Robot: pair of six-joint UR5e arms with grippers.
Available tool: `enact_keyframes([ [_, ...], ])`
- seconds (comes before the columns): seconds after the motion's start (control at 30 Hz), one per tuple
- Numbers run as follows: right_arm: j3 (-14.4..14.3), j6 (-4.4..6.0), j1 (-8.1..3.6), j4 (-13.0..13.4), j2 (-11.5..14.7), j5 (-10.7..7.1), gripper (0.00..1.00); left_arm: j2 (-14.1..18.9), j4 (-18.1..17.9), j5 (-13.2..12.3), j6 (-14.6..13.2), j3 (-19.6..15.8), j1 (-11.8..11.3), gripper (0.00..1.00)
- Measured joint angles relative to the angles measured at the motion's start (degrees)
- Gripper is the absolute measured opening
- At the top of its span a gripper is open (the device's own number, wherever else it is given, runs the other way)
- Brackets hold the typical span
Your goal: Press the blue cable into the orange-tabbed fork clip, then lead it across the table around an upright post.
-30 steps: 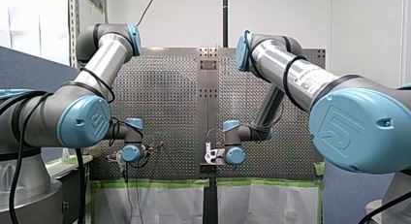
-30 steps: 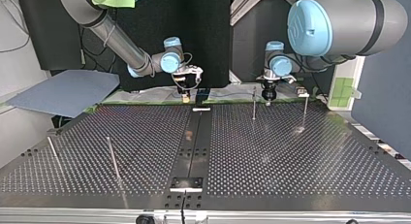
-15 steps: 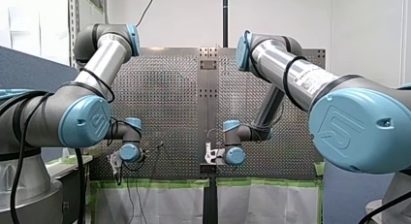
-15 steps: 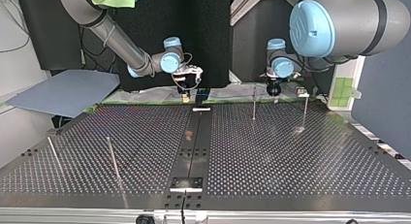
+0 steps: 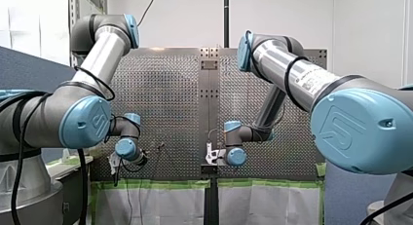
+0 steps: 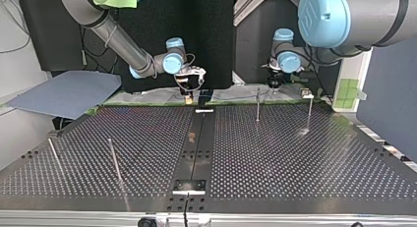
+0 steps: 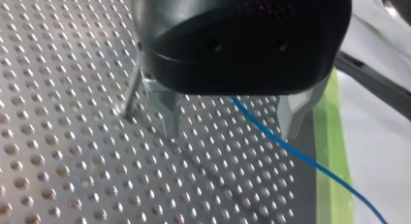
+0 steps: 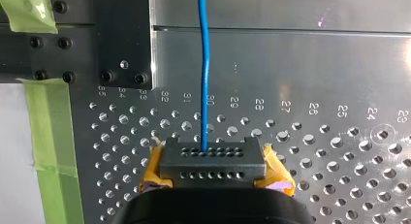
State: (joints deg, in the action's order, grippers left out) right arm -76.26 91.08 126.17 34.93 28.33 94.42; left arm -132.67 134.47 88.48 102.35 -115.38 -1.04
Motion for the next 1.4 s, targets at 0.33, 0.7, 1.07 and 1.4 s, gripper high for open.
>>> enact_keyframes([
  [0.33, 0.0, 0.11, 0.06, -0.2, 0.0, -0.10, 0.00, 5.9, -3.8, -5.9, 3.9, -5.9, 0.9, 1.00],
  [0.7, 0.0, 0.32, 0.00, -0.2, 0.0, -0.19, 0.00, 12.0, -3.0, -7.4, -1.6, -12.1, 2.4, 1.00],
  [1.07, 0.0, 0.42, 0.00, -0.2, 0.0, -0.19, 0.00, 13.1, -7.1, -4.1, -4.0, -14.4, 5.2, 1.00],
  [1.4, 0.0, 0.43, 0.17, -0.2, 0.0, -0.19, 0.00, 12.1, -10.9, 0.5, -3.4, -14.2, 6.8, 1.00],
])
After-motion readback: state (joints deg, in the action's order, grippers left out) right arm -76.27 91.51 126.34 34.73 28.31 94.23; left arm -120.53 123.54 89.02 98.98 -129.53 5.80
